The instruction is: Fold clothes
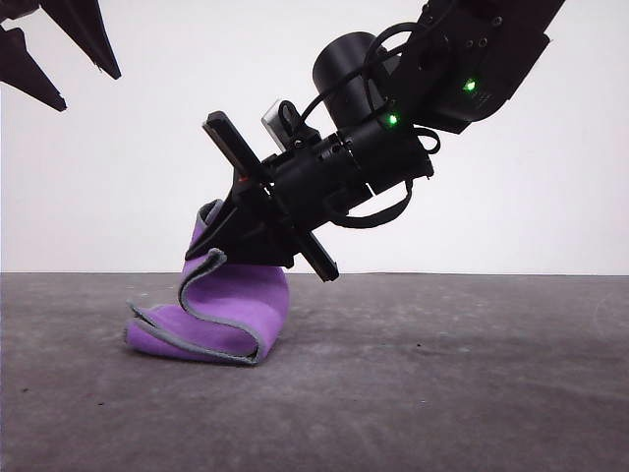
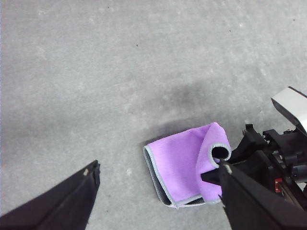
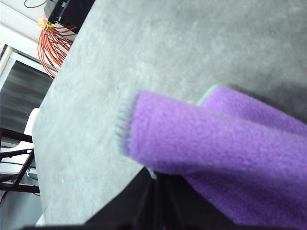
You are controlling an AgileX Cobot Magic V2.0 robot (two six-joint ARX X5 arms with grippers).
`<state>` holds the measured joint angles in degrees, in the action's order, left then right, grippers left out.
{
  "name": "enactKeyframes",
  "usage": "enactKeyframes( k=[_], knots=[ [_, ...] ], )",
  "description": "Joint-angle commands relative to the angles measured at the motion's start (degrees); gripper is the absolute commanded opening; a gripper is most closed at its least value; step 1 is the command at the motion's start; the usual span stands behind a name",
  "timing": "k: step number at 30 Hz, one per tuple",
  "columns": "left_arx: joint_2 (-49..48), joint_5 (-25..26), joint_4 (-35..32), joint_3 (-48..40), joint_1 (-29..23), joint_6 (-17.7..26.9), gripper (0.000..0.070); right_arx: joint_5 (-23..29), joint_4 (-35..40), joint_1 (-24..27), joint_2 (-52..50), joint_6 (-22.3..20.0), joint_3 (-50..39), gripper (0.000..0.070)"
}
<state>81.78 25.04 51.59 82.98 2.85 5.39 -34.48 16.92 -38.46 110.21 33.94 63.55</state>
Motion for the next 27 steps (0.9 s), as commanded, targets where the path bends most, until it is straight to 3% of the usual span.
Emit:
enactKeyframes(
  k=[1,3,5,11,14,21,27],
  knots=[
    [0.2,0.0,-0.2,1.0,-0.1,1.0,0.0476,0.0,0.7,-0.4,1.2,0.2,1.1,0.0184],
    [0.2,0.0,-0.2,1.0,-0.1,1.0,0.0476,0.0,0.7,-0.4,1.2,0.2,1.1,0.0391],
    [0.2,0.0,-0.2,1.0,-0.1,1.0,0.0476,0.0,0.7,-0.4,1.2,0.2,1.1,0.0473],
    [0.2,0.0,-0.2,1.0,-0.1,1.0,0.0476,0.0,0.7,-0.1,1.1,-2.2,1.1,0.0467],
    [0.2,0.0,-0.2,1.0,-0.3,1.0,0.0476,-0.8,0.7,1.4,0.4,-2.9,1.1,0.0389],
    [0.2,0.0,0.0,1.0,-0.3,1.0,0.0476,-4.8,0.1,5.7,-3.5,-4.6,1.1,0.0013],
    [0.2,0.0,0.3,1.0,-0.3,1.0,0.0476,-4.6,-3.3,7.8,-6.1,-8.0,1.1,0.0001]
  ],
)
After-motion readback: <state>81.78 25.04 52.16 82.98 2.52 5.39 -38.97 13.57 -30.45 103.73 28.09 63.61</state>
